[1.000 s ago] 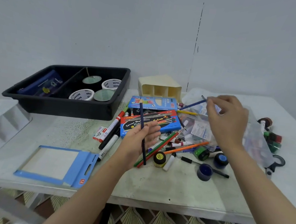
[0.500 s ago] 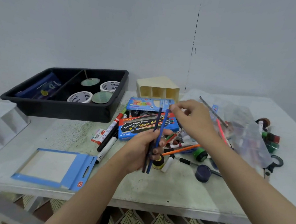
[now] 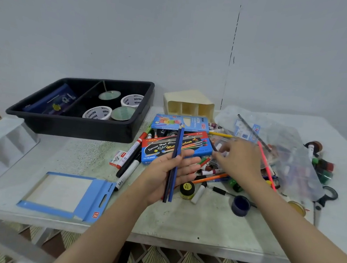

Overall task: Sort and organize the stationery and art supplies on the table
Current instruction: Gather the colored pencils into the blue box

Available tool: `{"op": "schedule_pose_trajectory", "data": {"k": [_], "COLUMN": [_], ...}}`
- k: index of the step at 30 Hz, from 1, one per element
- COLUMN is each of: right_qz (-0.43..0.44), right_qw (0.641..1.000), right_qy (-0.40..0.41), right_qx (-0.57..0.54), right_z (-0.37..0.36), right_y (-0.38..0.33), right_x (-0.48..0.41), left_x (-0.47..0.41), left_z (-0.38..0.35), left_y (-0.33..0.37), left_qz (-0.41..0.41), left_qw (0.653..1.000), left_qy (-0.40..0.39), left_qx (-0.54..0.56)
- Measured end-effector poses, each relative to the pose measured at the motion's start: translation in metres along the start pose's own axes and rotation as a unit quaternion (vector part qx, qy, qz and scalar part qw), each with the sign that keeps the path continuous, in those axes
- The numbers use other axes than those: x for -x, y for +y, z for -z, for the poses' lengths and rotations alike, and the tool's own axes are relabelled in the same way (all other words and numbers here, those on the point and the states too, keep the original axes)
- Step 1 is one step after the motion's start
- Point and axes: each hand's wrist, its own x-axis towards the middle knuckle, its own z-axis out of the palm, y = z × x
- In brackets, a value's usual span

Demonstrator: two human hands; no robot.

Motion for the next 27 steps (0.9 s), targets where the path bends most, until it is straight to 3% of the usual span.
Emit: {"op": "schedule_pose_trajectory", "data": {"k": [5,9,13,17,20,24,27], "right_qz": [-0.016,-0.002,0.048,0.096,0.110,0.073,0.064], "right_qw": [1.000,0.989,0.941,0.891,0.889,0.940,0.955], "right_qy": [-0.003,0.131,0.268,0.311,0.278,0.087,0.016], "right_qx": [0.000,-0.065,-0.202,-0.315,-0.348,-0.323,-0.291], "right_z": [-0.006,0.005,0.029,0.054,0.062,0.057,0.046], "right_y": [0.002,0.005,-0.005,-0.025,-0.038,-0.046,-0.046], "right_x": [-0.001,0.001,0.002,0.002,0.006,0.007,0.008], "left_x": [0.000,-0.002,-0.005,-0.010,-0.012,-0.012,-0.012], "left_z": [0.001,0.006,0.009,0.007,0.004,-0.005,-0.012], "left_y": [-0.002,-0.003,-0.002,-0.003,-0.003,-0.002,-0.003], "left_qz": [-0.012,-0.035,-0.043,-0.052,-0.053,-0.035,-0.009], "left_qw": [1.000,0.999,0.999,0.998,0.998,0.999,0.999], "left_qy": [0.006,0.019,0.026,0.038,0.036,-0.015,-0.021], "left_qx": [0.002,-0.004,0.007,0.009,-0.002,-0.008,-0.035]}}
